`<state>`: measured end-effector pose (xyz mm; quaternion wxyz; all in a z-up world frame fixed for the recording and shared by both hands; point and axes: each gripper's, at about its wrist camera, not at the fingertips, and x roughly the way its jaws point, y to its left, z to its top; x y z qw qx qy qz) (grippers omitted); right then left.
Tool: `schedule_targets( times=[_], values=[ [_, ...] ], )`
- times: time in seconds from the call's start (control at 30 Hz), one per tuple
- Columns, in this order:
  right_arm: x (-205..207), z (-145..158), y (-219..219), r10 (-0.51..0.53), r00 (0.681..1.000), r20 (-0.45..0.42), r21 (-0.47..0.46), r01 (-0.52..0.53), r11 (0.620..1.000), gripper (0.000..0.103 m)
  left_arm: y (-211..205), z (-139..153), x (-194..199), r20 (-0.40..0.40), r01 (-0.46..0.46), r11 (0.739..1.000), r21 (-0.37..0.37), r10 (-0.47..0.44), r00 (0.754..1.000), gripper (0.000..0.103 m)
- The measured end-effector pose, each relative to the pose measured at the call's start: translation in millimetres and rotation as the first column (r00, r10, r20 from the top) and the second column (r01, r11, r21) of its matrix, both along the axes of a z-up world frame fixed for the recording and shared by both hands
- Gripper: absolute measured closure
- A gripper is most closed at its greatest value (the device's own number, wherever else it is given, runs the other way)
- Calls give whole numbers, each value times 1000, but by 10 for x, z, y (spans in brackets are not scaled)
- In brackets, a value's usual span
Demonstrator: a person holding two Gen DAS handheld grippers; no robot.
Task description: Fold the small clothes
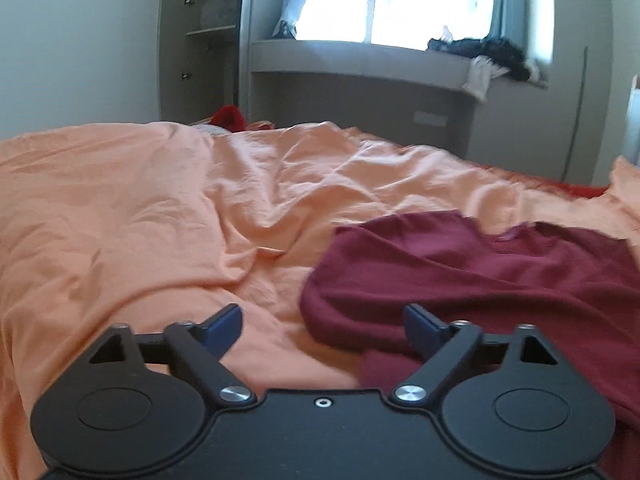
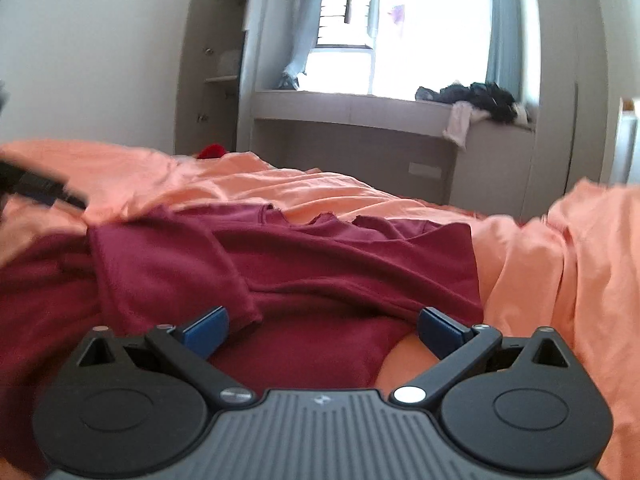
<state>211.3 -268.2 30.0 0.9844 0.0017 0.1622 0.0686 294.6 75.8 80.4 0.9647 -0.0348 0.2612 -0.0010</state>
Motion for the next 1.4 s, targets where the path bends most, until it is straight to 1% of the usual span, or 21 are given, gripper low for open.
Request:
schedule_targets(
  times=[0.03,0.07,0.1,0.17,0.3,0.33,0.37,0.43,0.47,0.57,0.63,0.7,0.77,0.8,0.87,0.97,1.07,1.2,1.3,1.37,1.4],
  values=[
    [59,22,-35,3,1000,-16,46,-2,999,0,-13,9,-99,18,11,1000,-22,-10,1000,6],
    [118,40,-68,6,1000,-30,87,-3,996,3,-26,19,-218,42,21,999,-46,-19,999,2],
    [169,49,-91,7,999,-36,122,-2,992,6,-38,31,-306,61,25,998,-59,-22,998,1],
    [307,70,-118,5,998,-65,179,6,984,23,-68,52,-471,97,30,997,-69,-23,995,1],
    [577,89,-158,-24,992,-125,249,55,967,39,-97,38,-731,172,32,997,-65,-20,985,1],
    [615,92,-173,-37,991,-132,256,70,964,48,-82,20,-773,189,28,998,-62,-16,982,1],
    [640,87,-183,-55,989,-138,253,89,963,65,-69,0,-809,201,20,998,-58,-8,979,1],
    [648,53,-204,-90,984,-154,221,123,968,83,-34,-40,-844,199,15,999,-49,-5,980,1],
    [628,26,-200,-85,984,-155,215,117,970,87,-12,-53,-854,187,21,999,-47,-12,982,1],
    [487,-14,-158,-73,985,-153,166,98,981,90,70,-50,-899,168,39,998,-45,-30,985,1],
    [309,19,-120,-37,992,-118,120,51,992,89,117,-27,-945,161,64,997,-35,-57,985,1],
    [75,67,-62,5,997,-79,67,1,998,80,143,2,-1011,149,81,997,-13,-79,986,1],
    [-204,113,10,44,998,-34,10,-43,999,51,164,21,-1102,148,95,995,10,-96,984,1],
    [-359,122,59,70,997,-14,-21,-70,997,44,170,32,-1153,151,101,995,20,-102,983,1],
    [-631,122,186,116,993,1,-82,-116,990,27,179,49,-1253,151,118,992,33,-122,981,1],
    [-1031,0,402,170,985,-16,-186,-170,968,9,155,63,-1398,129,169,984,52,-174,976,1],
    [-1282,-205,656,210,976,-55,-315,-216,924,3,85,50,-1554,104,211,975,75,-218,970,1],
    [-1426,-541,980,198,971,-133,-514,-238,824,2,-18,-11,-1722,75,247,964,95,-254,964,1],
    [-1440,-755,1099,188,967,-174,-587,-255,768,2,-73,-62,-1837,64,264,956,124,-273,960,1],
    [-1421,-886,1198,168,965,-200,-648,-259,716,3,-103,-91,-1903,57,268,952,149,-278,959,1],
    [-1423,-968,1239,150,966,-210,-688,-255,679,3,-109,-102,-1931,53,269,950,157,-280,959,1]
  ],
)
